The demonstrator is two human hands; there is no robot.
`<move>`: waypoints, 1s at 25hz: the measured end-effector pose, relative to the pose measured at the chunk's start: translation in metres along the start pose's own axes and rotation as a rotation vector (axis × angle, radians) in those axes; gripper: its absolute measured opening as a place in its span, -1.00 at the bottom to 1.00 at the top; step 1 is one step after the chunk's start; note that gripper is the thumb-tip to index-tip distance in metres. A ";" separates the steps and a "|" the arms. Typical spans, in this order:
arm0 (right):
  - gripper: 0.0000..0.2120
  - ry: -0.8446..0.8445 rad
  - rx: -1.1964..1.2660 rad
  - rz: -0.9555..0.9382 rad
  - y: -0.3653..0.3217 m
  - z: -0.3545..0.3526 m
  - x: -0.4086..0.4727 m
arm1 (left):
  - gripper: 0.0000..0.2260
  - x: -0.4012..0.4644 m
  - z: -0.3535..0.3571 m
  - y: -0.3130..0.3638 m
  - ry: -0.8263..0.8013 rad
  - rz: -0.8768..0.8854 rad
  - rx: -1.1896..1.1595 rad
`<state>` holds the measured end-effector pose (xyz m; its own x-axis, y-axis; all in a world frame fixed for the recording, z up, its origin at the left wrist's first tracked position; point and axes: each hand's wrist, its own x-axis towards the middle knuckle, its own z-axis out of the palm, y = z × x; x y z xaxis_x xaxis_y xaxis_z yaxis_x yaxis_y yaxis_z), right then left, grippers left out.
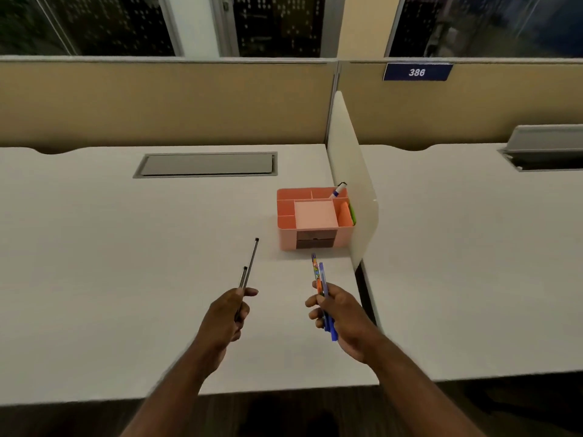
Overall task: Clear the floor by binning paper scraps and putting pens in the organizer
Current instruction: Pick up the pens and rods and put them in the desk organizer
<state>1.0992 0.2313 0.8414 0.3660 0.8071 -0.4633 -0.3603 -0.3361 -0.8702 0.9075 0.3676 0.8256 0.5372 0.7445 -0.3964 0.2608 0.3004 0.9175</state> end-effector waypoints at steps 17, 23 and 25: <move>-0.70 0.139 -1.673 0.049 -0.145 0.053 0.183 | -0.79 0.199 -0.058 0.088 -0.125 0.254 0.611; -0.64 0.160 -1.565 0.072 -0.139 0.052 0.200 | -0.70 0.239 -0.045 0.143 -0.199 0.437 1.246; -0.68 0.173 -1.501 0.061 -0.136 0.049 0.199 | -0.73 0.245 -0.039 0.158 -0.218 0.461 1.393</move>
<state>1.1791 0.4612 0.8754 0.5151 0.7447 -0.4244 0.7671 -0.6214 -0.1593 1.0494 0.6209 0.8751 0.8581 0.4733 -0.1989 0.5110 -0.8248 0.2420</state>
